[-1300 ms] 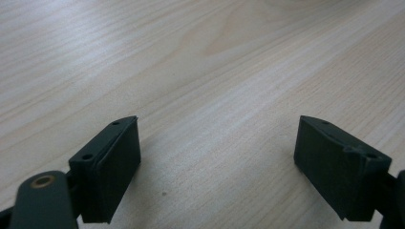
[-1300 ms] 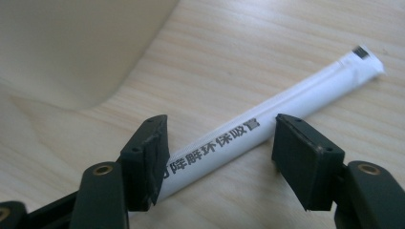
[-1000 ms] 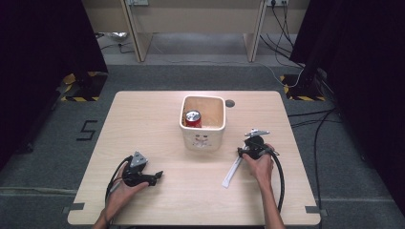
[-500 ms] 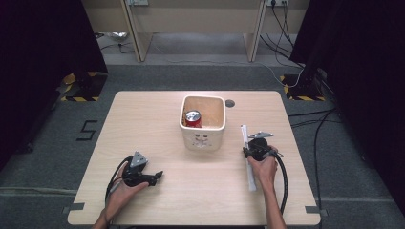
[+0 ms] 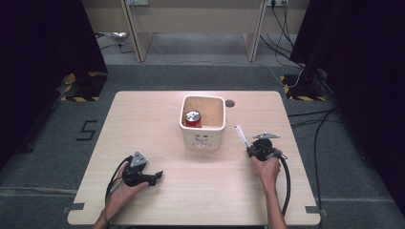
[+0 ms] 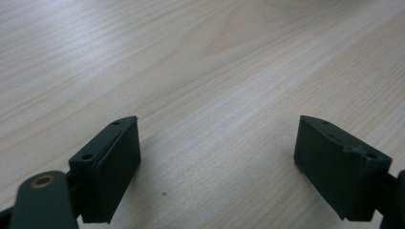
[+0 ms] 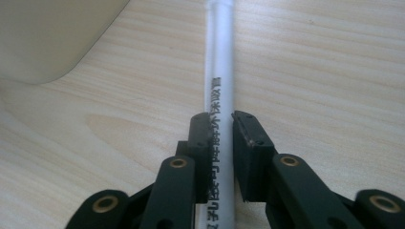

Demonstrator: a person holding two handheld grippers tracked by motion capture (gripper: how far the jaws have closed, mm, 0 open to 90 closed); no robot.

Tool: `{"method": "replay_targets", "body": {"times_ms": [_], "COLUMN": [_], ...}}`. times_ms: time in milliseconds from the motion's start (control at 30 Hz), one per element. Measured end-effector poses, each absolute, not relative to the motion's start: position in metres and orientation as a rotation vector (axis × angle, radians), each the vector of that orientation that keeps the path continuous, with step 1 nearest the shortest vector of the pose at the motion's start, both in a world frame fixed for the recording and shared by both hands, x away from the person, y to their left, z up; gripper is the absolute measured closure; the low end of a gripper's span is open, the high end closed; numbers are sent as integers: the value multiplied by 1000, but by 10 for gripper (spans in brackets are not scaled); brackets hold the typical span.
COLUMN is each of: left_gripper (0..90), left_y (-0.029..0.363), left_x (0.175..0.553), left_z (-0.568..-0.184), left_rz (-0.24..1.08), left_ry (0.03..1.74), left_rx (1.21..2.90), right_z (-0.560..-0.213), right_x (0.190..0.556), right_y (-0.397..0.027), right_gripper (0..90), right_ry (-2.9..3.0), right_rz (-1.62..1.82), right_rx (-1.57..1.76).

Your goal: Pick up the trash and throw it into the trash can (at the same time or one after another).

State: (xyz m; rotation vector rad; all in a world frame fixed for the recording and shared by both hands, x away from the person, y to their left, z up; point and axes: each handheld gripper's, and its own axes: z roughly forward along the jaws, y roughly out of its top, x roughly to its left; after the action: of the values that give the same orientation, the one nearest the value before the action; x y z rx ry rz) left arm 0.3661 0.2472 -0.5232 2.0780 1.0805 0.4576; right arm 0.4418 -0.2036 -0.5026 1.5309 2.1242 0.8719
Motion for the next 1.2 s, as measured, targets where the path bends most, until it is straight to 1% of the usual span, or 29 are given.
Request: {"method": "replay_targets", "body": {"times_ms": [333,1000,1200], "left_gripper": [152,152,152], "left_y": [247,247,247], "left_x": [366,366,366], "left_z": [-523,-523,-523], "left_rz": [458,458,457], "left_ry": [1081,1080,1079], "left_rx": [2078,2077,2083], "right_z": [-500,-425,-408], "right_x": [440,439,442], "right_y": [-207,-214,-211], "right_gripper": [795,794,793], "right_ry": [2103,1995,1978], "right_rz": [920,1085,1109], "right_rx": [1528,1413,1390]}}
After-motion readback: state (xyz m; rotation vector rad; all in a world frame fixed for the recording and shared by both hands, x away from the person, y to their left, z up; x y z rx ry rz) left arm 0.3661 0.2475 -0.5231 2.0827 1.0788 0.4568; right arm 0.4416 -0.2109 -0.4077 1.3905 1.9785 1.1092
